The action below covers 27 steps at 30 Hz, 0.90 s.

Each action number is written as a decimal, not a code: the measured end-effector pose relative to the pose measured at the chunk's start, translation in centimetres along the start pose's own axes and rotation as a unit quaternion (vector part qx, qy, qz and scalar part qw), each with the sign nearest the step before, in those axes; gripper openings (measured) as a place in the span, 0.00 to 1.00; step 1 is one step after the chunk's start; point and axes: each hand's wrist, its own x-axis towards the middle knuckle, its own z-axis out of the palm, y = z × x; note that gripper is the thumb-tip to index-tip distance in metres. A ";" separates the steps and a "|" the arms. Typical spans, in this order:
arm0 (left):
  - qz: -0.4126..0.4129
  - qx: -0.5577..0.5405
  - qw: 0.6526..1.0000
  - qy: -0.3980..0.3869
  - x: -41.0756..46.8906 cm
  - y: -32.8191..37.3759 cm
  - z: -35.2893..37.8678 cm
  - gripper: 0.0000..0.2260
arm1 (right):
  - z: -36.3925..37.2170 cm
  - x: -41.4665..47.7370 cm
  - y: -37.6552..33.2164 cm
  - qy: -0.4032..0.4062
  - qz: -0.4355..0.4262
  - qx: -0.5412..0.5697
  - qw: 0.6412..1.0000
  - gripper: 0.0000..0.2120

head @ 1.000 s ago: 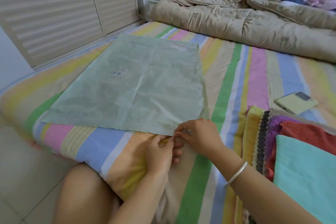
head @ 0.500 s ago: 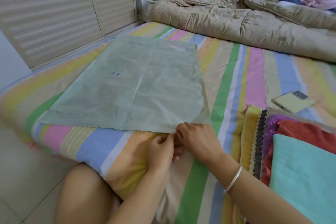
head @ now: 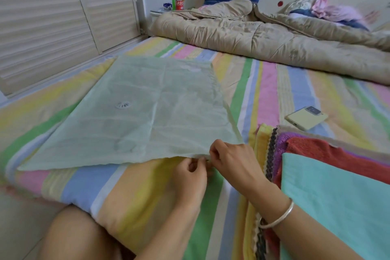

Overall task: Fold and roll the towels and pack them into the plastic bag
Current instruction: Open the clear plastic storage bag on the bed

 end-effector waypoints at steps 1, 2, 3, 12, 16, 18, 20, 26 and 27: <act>0.009 0.007 1.000 0.011 -0.2 -0.1 0.1 0.09 | 0.0 -0.1 0.0 0.000 0.005 0.002 1.000 0.05; 0.013 0.012 1.000 0.019 -0.4 -0.3 0.1 0.09 | 0.1 -0.2 0.0 -0.003 0.007 0.004 1.000 0.05; 0.014 0.016 1.000 0.023 -0.5 -0.4 0.2 0.10 | 0.1 -0.3 -0.1 -0.007 0.008 0.004 1.000 0.05; -0.026 -0.011 0.999 0.037 -0.3 -0.1 0.4 0.11 | 1.0 -0.2 -0.3 -0.035 0.016 0.012 0.999 0.06; -0.031 -0.044 0.999 0.007 -0.1 -0.6 -0.2 0.10 | 0.3 -0.2 0.1 -0.129 0.004 0.089 0.988 0.09; -0.015 -0.040 0.999 -0.004 -0.2 -0.9 -0.5 0.09 | -0.1 -0.1 0.2 -0.136 -0.008 0.116 0.984 0.10; -0.003 -0.035 0.999 -0.006 -0.2 -1.1 -0.6 0.09 | 0.0 0.1 0.2 -0.140 -0.022 0.123 0.982 0.08; 0.016 0.015 0.999 0.040 -0.2 -1.4 -0.2 0.09 | 0.6 0.5 -0.2 -0.165 -0.008 0.081 0.983 0.09; 0.013 0.021 0.998 0.049 -0.1 -1.5 0.0 0.09 | 0.7 0.5 -0.5 -0.167 -0.003 0.069 0.984 0.09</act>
